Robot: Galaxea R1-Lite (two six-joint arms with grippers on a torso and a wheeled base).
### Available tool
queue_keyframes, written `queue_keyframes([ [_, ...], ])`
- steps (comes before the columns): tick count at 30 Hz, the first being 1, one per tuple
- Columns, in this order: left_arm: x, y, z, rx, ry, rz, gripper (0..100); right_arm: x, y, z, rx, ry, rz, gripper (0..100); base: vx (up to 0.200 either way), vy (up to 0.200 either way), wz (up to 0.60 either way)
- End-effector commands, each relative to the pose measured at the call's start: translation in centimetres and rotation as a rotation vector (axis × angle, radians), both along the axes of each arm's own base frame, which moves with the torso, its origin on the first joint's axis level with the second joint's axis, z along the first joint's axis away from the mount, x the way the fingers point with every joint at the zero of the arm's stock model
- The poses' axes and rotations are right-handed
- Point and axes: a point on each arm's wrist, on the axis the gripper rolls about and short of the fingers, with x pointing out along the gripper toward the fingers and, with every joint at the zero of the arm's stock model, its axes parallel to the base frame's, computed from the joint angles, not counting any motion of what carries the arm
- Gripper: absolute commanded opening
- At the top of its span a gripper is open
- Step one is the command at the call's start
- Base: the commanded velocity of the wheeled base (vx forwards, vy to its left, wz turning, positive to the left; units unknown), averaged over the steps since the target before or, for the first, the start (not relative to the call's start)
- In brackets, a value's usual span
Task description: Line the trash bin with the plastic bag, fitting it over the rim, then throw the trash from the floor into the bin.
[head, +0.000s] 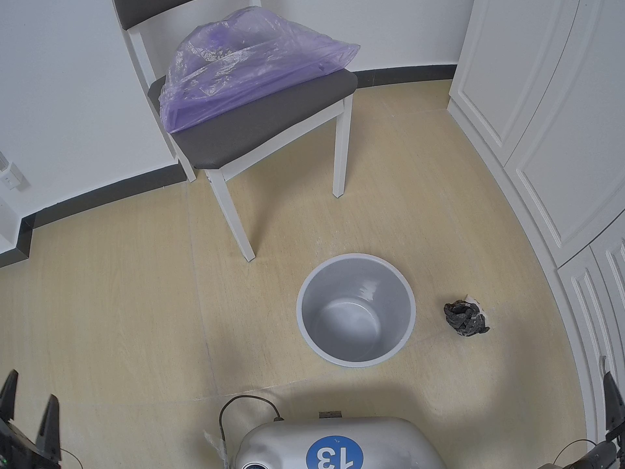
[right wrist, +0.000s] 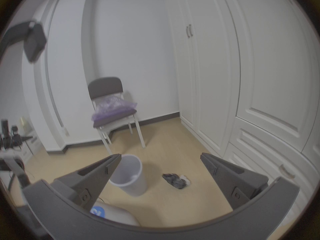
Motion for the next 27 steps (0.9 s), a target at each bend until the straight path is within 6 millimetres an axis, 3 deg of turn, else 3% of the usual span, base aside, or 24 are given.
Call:
queue_keyframes([
  [1, 0.9, -0.1, 8.9, 0.027, -0.004, -0.052, 100, 0.9, 0.2, 7.1, -0.048, 0.016, 0.017, 100, 0.000, 0.000, 0.00],
  [2, 2.2, -0.1, 10.2, 0.039, 0.033, -0.046, 100, 2.0, 0.1, 8.2, -0.064, 0.047, 0.014, 100, 0.000, 0.000, 0.00],
  [4, 3.1, -0.1, 10.9, 0.042, 0.060, -0.040, 100, 2.7, 0.1, 8.9, -0.071, 0.062, 0.014, 100, 0.000, 0.000, 0.00],
  [5, 5.5, -0.1, 12.4, 0.042, 0.122, -0.018, 100, 4.7, 0.0, 10.7, -0.079, 0.087, 0.012, 100, 0.000, 0.000, 0.00],
  [9, 11.0, 0.0, 14.0, 0.064, 0.254, 0.040, 100, 9.5, -0.2, 13.5, -0.077, 0.114, 0.001, 100, 0.000, 0.000, 0.00],
  [12, 15.4, 0.0, 14.2, 0.078, 0.320, 0.065, 100, 12.6, -0.3, 14.3, -0.078, 0.135, -0.038, 100, 0.000, 0.000, 0.00],
  [13, 15.8, -0.1, 14.3, 0.078, 0.321, 0.066, 100, 12.8, -0.2, 14.2, -0.077, 0.139, -0.043, 100, 0.000, 0.000, 0.00],
  [14, 17.9, -0.1, 14.2, 0.080, 0.326, 0.080, 100, 14.0, -0.1, 14.1, -0.081, 0.156, -0.071, 100, 0.000, 0.000, 0.00],
  [16, 18.8, -0.1, 14.3, 0.080, 0.320, 0.089, 100, 14.4, 0.1, 14.1, -0.084, 0.160, -0.079, 100, 0.000, 0.000, 0.00],
  [17, 21.1, -0.2, 14.4, 0.102, 0.311, 0.104, 100, 15.3, 0.5, 13.8, -0.078, 0.169, -0.106, 100, 0.000, 0.000, 0.00],
  [20, 24.9, -0.6, 14.4, 0.182, 0.331, 0.112, 100, 16.0, 1.1, 12.9, -0.067, 0.168, -0.099, 100, 0.000, 0.000, 0.00],
  [27, 29.2, -1.9, 15.0, 0.204, 0.333, 0.105, 100, 15.9, 1.8, 11.9, -0.040, 0.152, -0.036, 100, 0.000, 0.000, 0.00],
])
